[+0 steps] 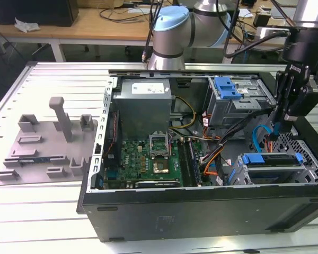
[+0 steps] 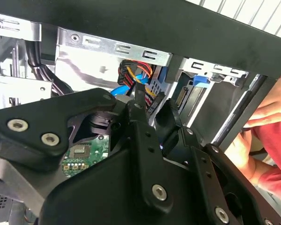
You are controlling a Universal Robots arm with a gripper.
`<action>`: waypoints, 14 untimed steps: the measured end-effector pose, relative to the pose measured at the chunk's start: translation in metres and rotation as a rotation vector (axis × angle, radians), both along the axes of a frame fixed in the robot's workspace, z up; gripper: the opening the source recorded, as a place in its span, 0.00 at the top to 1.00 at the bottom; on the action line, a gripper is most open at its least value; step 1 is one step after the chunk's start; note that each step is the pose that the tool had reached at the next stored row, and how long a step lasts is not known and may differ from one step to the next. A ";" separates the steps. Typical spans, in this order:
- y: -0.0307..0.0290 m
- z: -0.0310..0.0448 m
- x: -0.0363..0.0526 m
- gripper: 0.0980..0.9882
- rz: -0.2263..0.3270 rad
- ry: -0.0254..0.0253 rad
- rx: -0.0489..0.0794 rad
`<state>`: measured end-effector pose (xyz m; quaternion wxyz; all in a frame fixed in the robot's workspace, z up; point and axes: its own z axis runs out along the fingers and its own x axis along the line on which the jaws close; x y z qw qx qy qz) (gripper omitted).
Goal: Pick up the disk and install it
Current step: 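Insert the first disk wire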
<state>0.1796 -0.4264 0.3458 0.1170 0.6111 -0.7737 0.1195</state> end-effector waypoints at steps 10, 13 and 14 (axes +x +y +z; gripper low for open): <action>0.0023 -0.0013 0.0000 0.92 0.000 0.0000 -0.007; 0.0023 -0.0013 0.0000 0.92 0.000 -0.0001 -0.008; 0.0023 -0.0014 0.0000 0.92 0.000 0.0000 -0.008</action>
